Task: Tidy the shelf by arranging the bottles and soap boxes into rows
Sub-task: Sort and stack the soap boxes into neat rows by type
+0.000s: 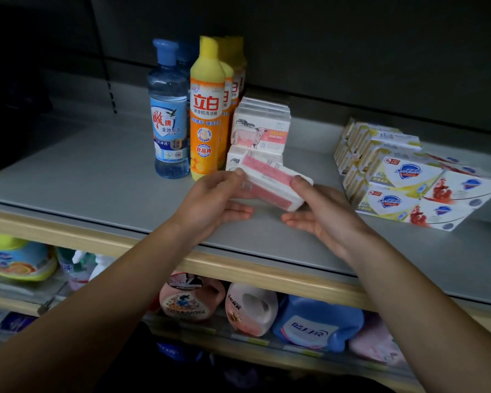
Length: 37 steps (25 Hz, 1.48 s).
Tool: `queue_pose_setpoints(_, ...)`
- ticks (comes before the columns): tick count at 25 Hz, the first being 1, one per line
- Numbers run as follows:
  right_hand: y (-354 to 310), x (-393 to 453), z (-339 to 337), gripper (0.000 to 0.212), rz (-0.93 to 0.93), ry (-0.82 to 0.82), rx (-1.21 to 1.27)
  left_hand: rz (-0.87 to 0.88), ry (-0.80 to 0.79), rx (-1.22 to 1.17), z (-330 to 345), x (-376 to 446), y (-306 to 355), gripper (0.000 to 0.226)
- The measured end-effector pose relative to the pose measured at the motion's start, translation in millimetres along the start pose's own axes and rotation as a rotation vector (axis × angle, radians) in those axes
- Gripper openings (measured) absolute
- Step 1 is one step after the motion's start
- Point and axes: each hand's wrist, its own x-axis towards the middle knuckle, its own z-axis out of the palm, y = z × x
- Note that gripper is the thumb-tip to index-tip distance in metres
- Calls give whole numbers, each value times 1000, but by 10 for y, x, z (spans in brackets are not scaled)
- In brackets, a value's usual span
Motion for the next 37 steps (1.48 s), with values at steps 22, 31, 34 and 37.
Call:
queue_pose_setpoints(22, 287, -323, 599, 50, -1194, -20, -850, -80, -202, -488, -137, -43, 131, 42)
queue_pose_setpoints(31, 215, -318, 464, 47, -873, 252, -608, -37, -113, -409, -123, -20, 67, 46)
queue_pose_setpoints(34, 116, -217, 305, 34, -623, 231, -251, 19, -122, -248, -107, -42, 34, 33)
queue_pose_setpoints(37, 82, -104, 143, 28, -417, 184, -137, 127, -112, -87, -64, -72, -18, 38)
